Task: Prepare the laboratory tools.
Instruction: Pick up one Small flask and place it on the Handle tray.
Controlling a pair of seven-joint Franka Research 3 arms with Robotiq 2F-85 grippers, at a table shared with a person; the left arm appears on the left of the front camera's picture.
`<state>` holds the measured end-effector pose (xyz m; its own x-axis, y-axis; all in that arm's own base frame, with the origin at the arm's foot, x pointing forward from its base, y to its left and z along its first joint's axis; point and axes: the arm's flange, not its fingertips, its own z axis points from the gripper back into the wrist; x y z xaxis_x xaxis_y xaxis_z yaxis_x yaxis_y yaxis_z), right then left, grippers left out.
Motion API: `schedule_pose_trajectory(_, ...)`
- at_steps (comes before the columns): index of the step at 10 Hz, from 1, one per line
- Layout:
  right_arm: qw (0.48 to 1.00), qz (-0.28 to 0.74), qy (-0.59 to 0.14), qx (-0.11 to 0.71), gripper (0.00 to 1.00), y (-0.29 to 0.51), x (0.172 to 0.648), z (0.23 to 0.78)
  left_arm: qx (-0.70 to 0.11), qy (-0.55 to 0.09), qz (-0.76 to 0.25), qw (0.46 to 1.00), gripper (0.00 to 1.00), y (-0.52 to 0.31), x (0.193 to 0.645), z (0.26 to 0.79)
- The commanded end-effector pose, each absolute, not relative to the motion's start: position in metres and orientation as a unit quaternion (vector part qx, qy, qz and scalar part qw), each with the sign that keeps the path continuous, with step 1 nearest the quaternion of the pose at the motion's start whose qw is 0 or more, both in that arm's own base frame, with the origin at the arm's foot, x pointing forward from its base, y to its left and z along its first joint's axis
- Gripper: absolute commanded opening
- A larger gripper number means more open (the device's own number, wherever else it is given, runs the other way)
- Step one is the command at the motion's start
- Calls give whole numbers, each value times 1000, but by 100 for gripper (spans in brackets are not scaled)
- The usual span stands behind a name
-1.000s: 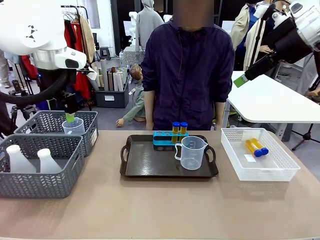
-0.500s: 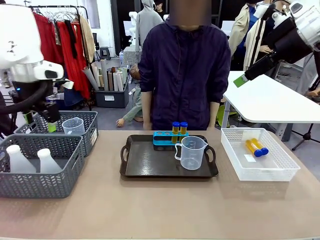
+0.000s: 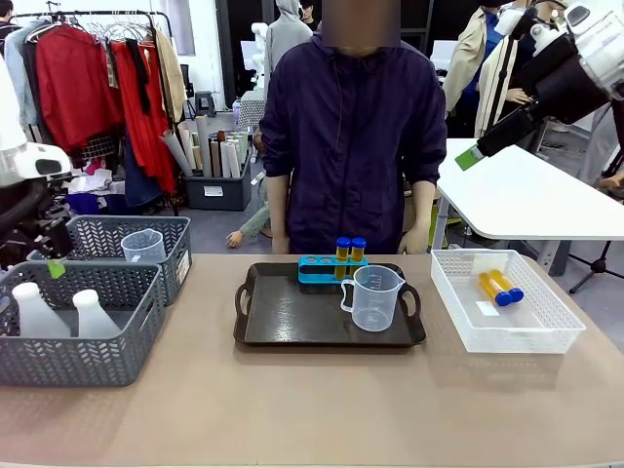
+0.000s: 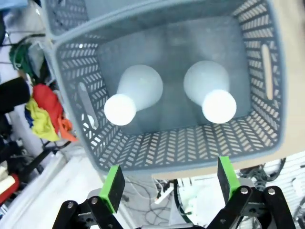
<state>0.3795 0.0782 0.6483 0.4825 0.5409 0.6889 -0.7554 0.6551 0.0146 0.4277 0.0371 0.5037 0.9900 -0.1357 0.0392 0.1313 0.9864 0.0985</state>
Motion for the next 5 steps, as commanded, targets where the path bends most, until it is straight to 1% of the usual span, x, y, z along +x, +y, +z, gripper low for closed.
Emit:
schedule_pose_trajectory(1, 841, 385, -338, 171, 100, 78, 380, 649, 44, -32, -38, 998, 100, 52, 427, 485)
schedule_pose_trajectory(5, 841, 385, -338, 171, 100, 78, 380, 649, 42, -49, -26, 998, 100, 79, 431, 454)
